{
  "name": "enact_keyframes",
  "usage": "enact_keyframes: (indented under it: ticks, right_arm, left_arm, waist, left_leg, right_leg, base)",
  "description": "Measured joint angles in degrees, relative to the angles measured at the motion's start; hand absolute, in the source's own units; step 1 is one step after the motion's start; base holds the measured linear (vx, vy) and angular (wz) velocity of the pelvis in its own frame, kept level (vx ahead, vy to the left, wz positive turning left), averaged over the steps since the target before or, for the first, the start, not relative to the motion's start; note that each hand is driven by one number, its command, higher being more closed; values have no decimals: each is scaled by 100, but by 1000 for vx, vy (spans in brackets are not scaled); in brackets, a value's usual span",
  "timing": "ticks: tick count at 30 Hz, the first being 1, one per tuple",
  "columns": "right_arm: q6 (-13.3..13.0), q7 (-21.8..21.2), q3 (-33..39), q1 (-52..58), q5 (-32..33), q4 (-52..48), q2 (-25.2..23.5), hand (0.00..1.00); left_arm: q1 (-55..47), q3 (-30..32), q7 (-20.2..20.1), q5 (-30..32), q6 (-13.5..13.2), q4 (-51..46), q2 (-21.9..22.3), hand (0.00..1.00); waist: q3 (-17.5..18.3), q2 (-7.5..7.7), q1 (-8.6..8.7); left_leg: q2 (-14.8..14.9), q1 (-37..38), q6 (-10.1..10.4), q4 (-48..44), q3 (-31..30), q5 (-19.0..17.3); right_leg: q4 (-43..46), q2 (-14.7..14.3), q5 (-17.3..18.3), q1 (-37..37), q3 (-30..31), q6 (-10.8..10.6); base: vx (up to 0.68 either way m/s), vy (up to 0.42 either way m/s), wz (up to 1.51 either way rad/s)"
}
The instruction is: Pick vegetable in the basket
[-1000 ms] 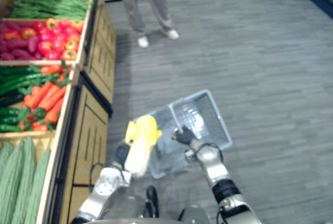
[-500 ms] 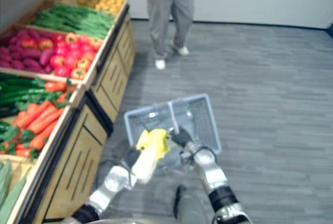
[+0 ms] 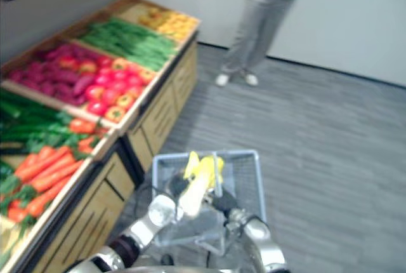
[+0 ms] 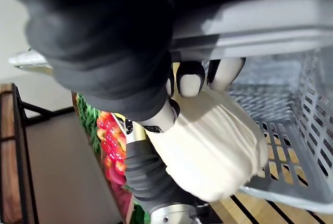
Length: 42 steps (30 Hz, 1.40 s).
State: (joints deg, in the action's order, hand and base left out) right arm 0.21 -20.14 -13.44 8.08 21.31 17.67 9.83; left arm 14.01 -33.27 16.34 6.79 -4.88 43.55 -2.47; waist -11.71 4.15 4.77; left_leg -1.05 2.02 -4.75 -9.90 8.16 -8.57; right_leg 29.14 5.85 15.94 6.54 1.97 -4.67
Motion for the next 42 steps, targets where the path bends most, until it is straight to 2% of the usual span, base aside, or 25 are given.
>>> enact_keyframes:
  ticks: [1, 2, 3, 4, 5, 6, 7, 9, 10, 12, 13, 14, 17, 18, 20, 22, 24, 27, 29, 30, 33, 36, 38, 42]
  right_arm:
    - [0, 16, 44, 36, 0, -59, -10, 100]
    - [-11, 71, 155, 148, 0, -156, -41, 100]
    - [45, 100, 466, 195, -3, -82, -168, 100]
    - [92, 100, 729, 152, -9, 22, -149, 100]
    - [118, 98, 979, 116, -8, 144, -92, 100]
    - [126, 101, 1029, 110, -7, 163, -75, 100]
    - [288, 119, 1369, 74, -8, 308, 66, 100]
    - [363, 153, 1652, 174, -15, 388, 110, 100]
    - [379, 189, 1819, 243, -15, 403, 108, 100]
    - [407, 249, 2010, 275, -23, 467, 113, 100]
    - [406, 272, 2134, 287, -48, 578, 119, 100]
    - [407, 331, 2211, 306, -59, 655, 116, 100]
    - [404, 355, 2223, 313, -43, 702, 151, 100]
    - [404, 354, 2270, 328, -33, 773, 154, 100]
    - [406, 355, 2439, 386, -34, 802, 157, 100]
    - [406, 360, 2605, 462, -33, 802, 165, 100]
    - [402, 367, 2713, 566, -33, 805, 153, 100]
    - [206, 430, 2911, 682, -4, 1224, 24, 100]
    - [49, 508, 3008, 648, -3, 1680, 12, 100]
    - [-28, 569, 3148, 640, -5, 1972, -49, 100]
    - [-234, 637, 3345, 452, 0, 2785, -96, 100]
    - [-323, 618, 3249, 282, -40, 3043, -111, 100]
    - [-337, 593, 3102, 302, -224, 3055, -141, 100]
    - [-328, 573, 3087, 298, -482, 3063, -144, 100]
  left_arm:
    - [8, -28, -73, -15, -3, 1, -34, 0]
    - [-14, -57, -227, -140, -26, 0, -82, 0]
    - [-312, 80, -568, -441, -256, -404, -527, 0]
    - [-554, 282, -653, -482, -342, -698, -646, 0]
    - [-833, 494, -816, -703, -453, -1178, -735, 0]
    - [-881, 542, -840, -731, -469, -1264, -739, 0]
    - [-1275, 950, -1088, -947, -583, -1943, -799, 0]
    - [-1512, 1131, -1476, -1211, -708, -2362, -874, 0]
    - [-1584, 1154, -1736, -1345, -768, -2489, -934, 0]
    - [-1602, 1154, -2009, -1407, -803, -2482, -944, 0]
    - [-1609, 1122, -2202, -1570, -803, -2470, -936, 0]
    - [-1616, 1114, -2362, -1577, -803, -2468, -937, 0]
    - [-1620, 1103, -2505, -1575, -785, -2403, -959, 0]
    - [-1605, 1083, -2526, -1574, -781, -2274, -958, 0]
    - [-1609, 1030, -2467, -1575, -779, -2150, -953, 0]
    - [-1575, 1038, -2349, -1720, -809, -2125, -943, 0]
    - [-1579, 1092, -2276, -1859, -873, -2123, -955, 0]
    - [-1579, 1385, -2074, -1917, -1162, -2137, -964, 0]
    - [-1530, 1594, -1913, -1911, -1343, -2203, -966, 0]
    - [-1467, 1725, -1817, -1913, -1391, -2313, -971, 0]
    - [-1341, 2191, -1552, -1928, -1515, -2618, -1022, 0]
    - [-1312, 2765, -1280, -1961, -1579, -2892, -1192, 0]
    - [-1264, 3007, -1144, -1957, -1570, -2971, -1226, 0]
    - [-1135, 3057, -1018, -1951, -1454, -2970, -1248, 0]
  waist:
    - [0, -10, 17]
    - [2, -77, 19]
    - [126, 144, -55]
    - [126, -6, -52]
    - [147, -168, -66]
    - [136, -187, -65]
    - [163, -387, -104]
    - [167, -418, -96]
    - [169, -421, -84]
    - [166, -406, -68]
    - [166, -408, -40]
    - [167, -410, -53]
    - [173, -412, -30]
    - [184, -408, -22]
    - [213, -432, -9]
    - [220, -410, 7]
    - [232, -338, 34]
    - [294, -248, 116]
    - [304, -249, 61]
    - [302, -260, 17]
    - [337, -315, -39]
    - [353, -308, -175]
    - [387, -253, -233]
    - [417, -252, -226]
  left_leg:
    - [-12, -2, 20, 23, -209, 17]
    - [-47, 6, 97, 83, -548, 63]
    - [-262, 32, 367, 199, -1072, 125]
    - [-94, 8, 471, 158, -1001, 62]
    - [149, -58, 570, 162, -834, 84]
    - [177, -63, 589, 163, -836, 93]
    - [338, -74, 709, 220, -860, 162]
    - [481, -66, 752, 253, -566, 196]
    - [610, -44, 738, 246, -52, 204]
    - [698, -25, 691, 169, 642, 235]
    - [680, -13, 639, 102, 1105, 270]
    - [619, -4, 610, 18, 1322, 287]
    - [397, 68, 496, 234, 1260, 333]
    - [264, 171, 396, 610, 1179, 518]
    - [100, 392, 350, 1301, 1129, 903]
    - [-10, 331, 327, 1587, 967, 1090]
    - [-87, 325, 308, 1588, 819, 1114]
    - [-210, 325, 286, 1591, 517, 1130]
    - [-257, 328, 260, 1593, 418, 1108]
    - [-277, 331, 217, 1593, 329, 1074]
    - [-145, 353, 211, 1592, 244, 1063]
    - [23, 423, 250, 1592, 261, 1028]
    - [41, 400, 277, 1592, 248, 1010]
    - [69, 346, 324, 1592, 225, 995]
  right_leg:
    - [-182, -63, -52, 20, 216, -88]
    - [-564, -99, -180, 21, 520, -287]
    - [-1632, 186, -1028, -174, 619, -210]
    - [-1724, 182, -1279, -285, 399, -318]
    - [-1870, 109, -1260, -365, 160, -276]
    - [-1887, 96, -1260, -377, 120, -276]
    - [-2026, 1, -1271, -499, -152, -261]
    - [-2166, -30, -1276, -740, -495, -252]
    - [-2183, -19, -1271, -859, -720, -244]
    - [-2188, 79, -1218, -1001, -967, -161]
    - [-2191, 195, -1165, -1117, -1137, -132]
    - [-2188, 290, -1115, -1210, -1195, -164]
    - [-2195, 425, -982, -1264, -1291, -191]
    - [-2191, 473, -979, -1253, -1337, -184]
    - [-2156, 523, -959, -1171, -1427, -160]
    - [-1900, 612, -828, -969, -1555, -226]
    - [-1670, 724, -658, -911, -1633, -303]
    - [-1500, 866, -500, -1035, -1810, -369]
    - [-1495, 910, -534, -1108, -1883, -369]
    - [-1457, 912, -614, -1169, -1825, -450]
    - [-1415, 698, -864, -1227, -1297, -138]
    - [-1714, 501, -1122, -1403, -1239, -78]
    - [-1930, 461, -1152, -1489, -1263, -90]
    - [-2087, 416, -1150, -1528, -1324, -91]
  base:
    - [186, -153, 183]
    - [350, -350, 244]
    - [432, -462, 244]
    - [466, -506, 202]
    - [274, -302, 75]
    - [282, -265, 72]
    - [206, -187, 55]
    - [163, -143, 84]
    - [98, -81, 84]
    - [46, -4, 66]
    - [9, 78, 62]
    - [-10, 104, 44]
    - [-36, 91, 27]
    - [-72, 89, 30]
    - [-81, 83, 26]
    - [-94, 43, 36]
    - [-62, 18, 45]
    - [-8, 6, 48]
    - [33, 21, 34]
    - [54, 27, 52]
    - [75, 11, 47]
    - [50, -41, -2]
    - [41, -58, -4]
    - [54, -66, 3]
